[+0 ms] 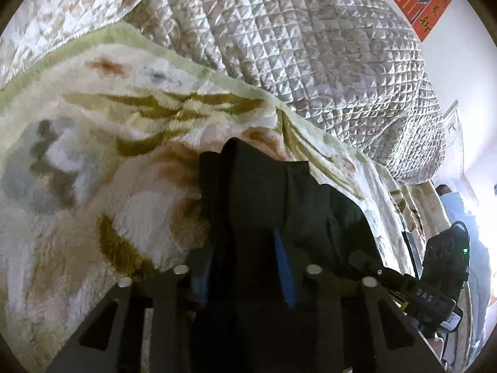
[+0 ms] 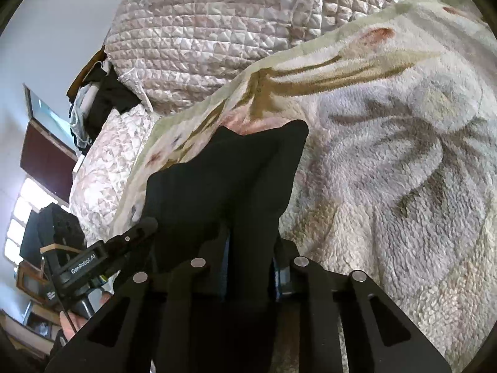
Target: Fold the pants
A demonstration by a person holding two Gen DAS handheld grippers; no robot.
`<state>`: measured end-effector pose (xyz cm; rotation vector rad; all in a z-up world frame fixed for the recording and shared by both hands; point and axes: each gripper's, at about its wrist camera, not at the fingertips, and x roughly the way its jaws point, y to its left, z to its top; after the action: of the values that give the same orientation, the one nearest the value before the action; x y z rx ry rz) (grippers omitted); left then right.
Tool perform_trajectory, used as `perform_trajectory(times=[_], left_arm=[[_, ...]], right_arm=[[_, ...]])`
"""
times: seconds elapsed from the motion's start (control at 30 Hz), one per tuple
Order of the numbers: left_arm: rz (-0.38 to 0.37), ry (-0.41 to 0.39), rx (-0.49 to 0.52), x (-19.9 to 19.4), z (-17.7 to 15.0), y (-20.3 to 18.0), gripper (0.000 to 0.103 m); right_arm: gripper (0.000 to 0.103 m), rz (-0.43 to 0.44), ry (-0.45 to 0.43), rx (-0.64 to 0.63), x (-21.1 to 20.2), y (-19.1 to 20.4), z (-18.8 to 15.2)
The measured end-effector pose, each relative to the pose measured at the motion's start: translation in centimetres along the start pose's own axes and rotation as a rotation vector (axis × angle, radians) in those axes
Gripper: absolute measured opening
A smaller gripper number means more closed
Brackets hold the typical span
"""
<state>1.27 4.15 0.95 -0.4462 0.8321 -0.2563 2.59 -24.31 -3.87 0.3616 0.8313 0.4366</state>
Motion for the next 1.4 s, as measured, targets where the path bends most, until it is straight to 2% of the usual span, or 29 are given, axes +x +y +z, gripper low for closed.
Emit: perform_trajectory(times=[0.17,0.4,0.6,0.77,0.87,0.97,1.03,1.1,1.13,1.2,1.3,1.4], left_arm=[[0.003,0.005,0.034,-1.1,0.6,-1.4,0.024],[0.004,-0.009,0.089,-2.6,2.3,-2.8,0.023],[0.024,-0.008,0.09,-2.2,5.4,-1.8,0.023],[0.063,-0.011,0.145,-0.9,8.6,-1.5,0.023],[0.081,-0.013,0.164,0.5,10.4,-0.8,0.024],[0.099,-0.007,0.142,2.2,11.4,0.5,0.024],[0.13,0.027,0.124,3.8,11.4,1.7,0.027],[0.178,0.052,0.1,4.8,11.0,3.0,0.035],[0.185,0.054,0.085,4.8,10.9,3.5,0.039],[0.194,0.034,0.053,3.9,10.9,4.2,0.039],[0.237,-0.04,0.066,1.7,10.7,3.8,0.038],[0.206,-0.076,0.089,-0.1,9.6,2.5,0.037]], right_arm=[[0.018,0.006,-0.025,-0.051,-1.2,2.0,0.5],[0.018,0.034,-0.044,-0.112,-1.5,4.8,2.1],[0.018,0.047,-0.024,-0.124,0.8,6.0,4.6],[0.018,0.037,-0.012,-0.151,3.0,6.8,6.9],[0.018,0.041,0.005,-0.137,4.8,6.5,8.4],[0.018,0.056,0.041,-0.126,7.2,5.5,9.3],[0.021,0.027,0.056,-0.119,8.5,4.5,9.5],[0.026,-0.001,0.06,-0.115,8.9,3.5,9.4],[0.034,-0.021,0.05,-0.11,8.7,2.9,9.3],[0.036,-0.055,0.025,-0.113,7.8,2.4,9.3],[0.036,-0.096,-0.035,-0.144,5.5,2.8,9.3],[0.036,-0.123,-0.055,-0.222,4.1,4.5,7.9]])
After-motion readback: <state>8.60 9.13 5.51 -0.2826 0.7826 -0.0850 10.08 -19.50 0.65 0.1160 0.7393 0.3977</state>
